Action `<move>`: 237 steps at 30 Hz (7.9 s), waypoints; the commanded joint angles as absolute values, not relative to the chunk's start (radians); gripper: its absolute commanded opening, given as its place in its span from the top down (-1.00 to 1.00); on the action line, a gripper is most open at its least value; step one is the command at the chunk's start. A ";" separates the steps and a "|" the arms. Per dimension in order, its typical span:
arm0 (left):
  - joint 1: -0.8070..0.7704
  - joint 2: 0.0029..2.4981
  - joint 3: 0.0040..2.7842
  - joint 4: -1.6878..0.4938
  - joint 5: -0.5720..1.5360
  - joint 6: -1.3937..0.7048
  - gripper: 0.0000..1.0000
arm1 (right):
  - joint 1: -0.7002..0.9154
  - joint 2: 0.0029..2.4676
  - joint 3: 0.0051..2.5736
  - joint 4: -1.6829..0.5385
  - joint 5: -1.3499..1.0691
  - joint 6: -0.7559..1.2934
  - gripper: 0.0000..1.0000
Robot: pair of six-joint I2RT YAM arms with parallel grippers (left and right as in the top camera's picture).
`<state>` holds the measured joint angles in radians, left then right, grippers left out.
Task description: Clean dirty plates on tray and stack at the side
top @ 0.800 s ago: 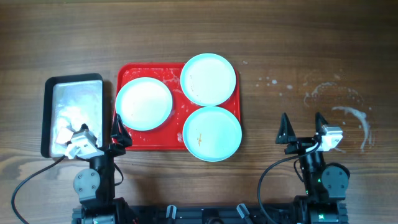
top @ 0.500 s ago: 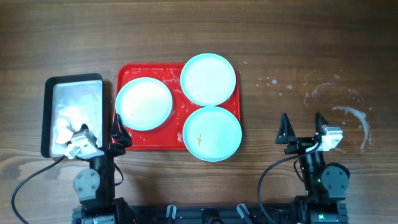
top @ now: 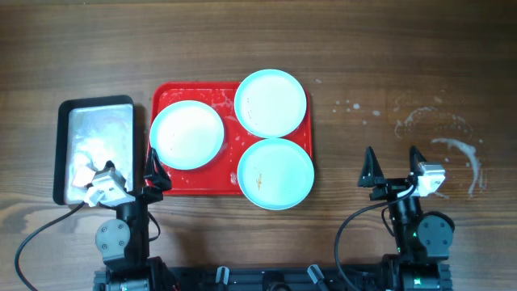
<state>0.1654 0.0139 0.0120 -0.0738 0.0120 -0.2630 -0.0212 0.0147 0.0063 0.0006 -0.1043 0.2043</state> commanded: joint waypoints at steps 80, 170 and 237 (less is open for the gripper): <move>0.236 1.426 1.522 -1.343 -0.308 -0.591 -1.00 | 0.844 2.185 1.773 -0.798 0.106 0.741 -0.19; 0.486 1.551 0.824 -0.566 -0.136 -0.670 0.92 | 0.854 2.333 1.773 -0.722 0.149 0.655 0.88; -0.009 1.832 0.902 -0.412 0.012 -0.402 0.92 | 0.748 2.333 1.603 -0.520 -0.517 0.760 0.91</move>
